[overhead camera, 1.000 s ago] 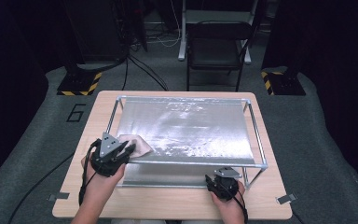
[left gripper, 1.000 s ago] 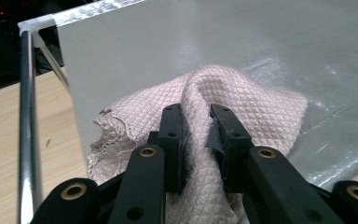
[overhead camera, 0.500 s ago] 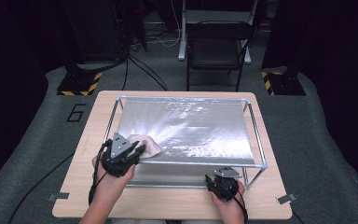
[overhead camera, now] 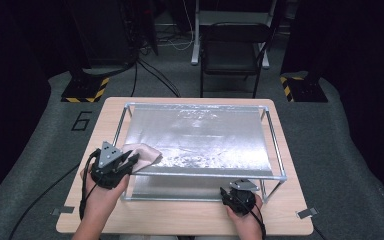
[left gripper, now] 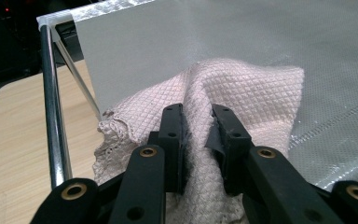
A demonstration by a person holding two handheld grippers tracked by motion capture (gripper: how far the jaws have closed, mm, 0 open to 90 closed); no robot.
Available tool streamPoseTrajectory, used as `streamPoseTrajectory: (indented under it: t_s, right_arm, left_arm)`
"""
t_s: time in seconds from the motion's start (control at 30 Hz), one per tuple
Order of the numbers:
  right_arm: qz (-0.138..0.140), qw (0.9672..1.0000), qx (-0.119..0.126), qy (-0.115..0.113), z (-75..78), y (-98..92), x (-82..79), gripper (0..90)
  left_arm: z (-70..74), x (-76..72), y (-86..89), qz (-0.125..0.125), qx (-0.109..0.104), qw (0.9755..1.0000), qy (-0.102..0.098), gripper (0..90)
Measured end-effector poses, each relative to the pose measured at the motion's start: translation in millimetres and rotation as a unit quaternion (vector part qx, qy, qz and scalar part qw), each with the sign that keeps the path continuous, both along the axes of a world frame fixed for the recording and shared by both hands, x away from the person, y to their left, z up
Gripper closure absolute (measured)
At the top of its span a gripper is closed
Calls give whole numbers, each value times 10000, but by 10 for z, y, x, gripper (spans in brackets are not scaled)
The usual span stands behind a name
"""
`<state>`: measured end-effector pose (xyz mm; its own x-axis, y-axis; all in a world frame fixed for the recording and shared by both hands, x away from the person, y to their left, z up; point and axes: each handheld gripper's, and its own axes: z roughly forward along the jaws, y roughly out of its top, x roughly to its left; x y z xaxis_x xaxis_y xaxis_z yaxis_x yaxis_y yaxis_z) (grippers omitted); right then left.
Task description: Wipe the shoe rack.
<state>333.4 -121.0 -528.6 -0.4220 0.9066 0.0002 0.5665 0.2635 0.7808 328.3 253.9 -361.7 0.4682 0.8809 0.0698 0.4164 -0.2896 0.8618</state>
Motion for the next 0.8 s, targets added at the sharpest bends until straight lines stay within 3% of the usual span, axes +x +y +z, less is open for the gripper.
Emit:
streamPoseTrajectory:
  t_s: [0.07, 0.3, 0.63, 0.8]
  right_arm:
    - [6, 10000, -2, 0, 0, -1, 1, 528]
    - [4, 10000, -3, 1, 0, -1, 1, 529]
    - [0, 10000, -3, 5, 0, 1, 0, 530]
    - [-77, 9999, 73, 70, -1, 18, -12, 535]
  left_arm:
    - [-4, -2, -32, 22, 63, 10000, -21, 753]
    - [-10, 22, -187, -180, -58, 9998, 70, 754]
    - [-39, 29, -630, -522, -61, 9986, -16, 753]
    - [-44, 38, -763, -677, -134, 9976, 3, 753]
